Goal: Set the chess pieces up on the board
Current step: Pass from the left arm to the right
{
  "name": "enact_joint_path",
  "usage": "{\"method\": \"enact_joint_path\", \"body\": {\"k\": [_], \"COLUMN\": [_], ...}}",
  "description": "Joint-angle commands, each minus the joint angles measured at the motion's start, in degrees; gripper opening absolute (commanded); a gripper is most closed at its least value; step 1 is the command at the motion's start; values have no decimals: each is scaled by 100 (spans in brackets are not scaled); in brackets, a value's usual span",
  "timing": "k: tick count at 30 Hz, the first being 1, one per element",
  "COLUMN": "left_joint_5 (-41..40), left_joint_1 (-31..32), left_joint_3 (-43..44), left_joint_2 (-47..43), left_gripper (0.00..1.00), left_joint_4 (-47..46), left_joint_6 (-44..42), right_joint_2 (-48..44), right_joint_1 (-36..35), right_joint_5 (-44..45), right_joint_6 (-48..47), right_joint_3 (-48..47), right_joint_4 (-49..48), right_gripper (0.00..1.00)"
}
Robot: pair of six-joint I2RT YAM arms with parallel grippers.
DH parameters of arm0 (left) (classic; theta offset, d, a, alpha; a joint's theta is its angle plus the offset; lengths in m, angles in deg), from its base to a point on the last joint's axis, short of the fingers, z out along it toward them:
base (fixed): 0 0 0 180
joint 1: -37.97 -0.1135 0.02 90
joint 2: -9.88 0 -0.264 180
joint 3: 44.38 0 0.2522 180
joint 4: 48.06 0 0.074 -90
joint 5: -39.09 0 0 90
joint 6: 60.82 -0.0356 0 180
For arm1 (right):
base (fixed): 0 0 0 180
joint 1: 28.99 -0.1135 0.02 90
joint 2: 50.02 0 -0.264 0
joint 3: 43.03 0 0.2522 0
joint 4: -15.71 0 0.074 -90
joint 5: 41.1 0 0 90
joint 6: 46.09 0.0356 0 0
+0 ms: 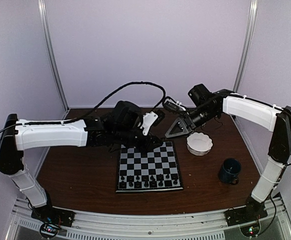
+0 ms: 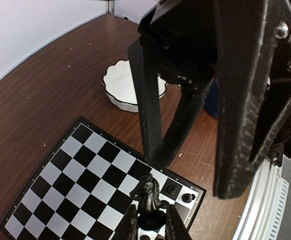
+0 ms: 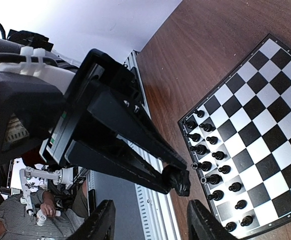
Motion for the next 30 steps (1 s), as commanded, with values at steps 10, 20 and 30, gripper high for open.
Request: {"method": "enact_joint_path", "body": {"k": [10, 20, 30], "left_joint_5": [-15, -38, -187], "left_joint_1": [61, 72, 71], "left_joint_3": [-106, -158, -168], "left_joint_2": [-310, -298, -289], "left_gripper": [11, 11, 12], "left_joint_4": [-548, -574, -541], "left_joint_6": [-132, -153, -199], "right_joint_2": [280, 339, 354], "right_joint_1": [-112, -178, -246], "right_joint_5": [-372, -541, -561], "right_joint_6": [815, 1109, 1072], "right_joint_3": [50, 147, 156], "right_joint_4": [-784, -1132, -1102], "right_gripper": [40, 17, 8]}}
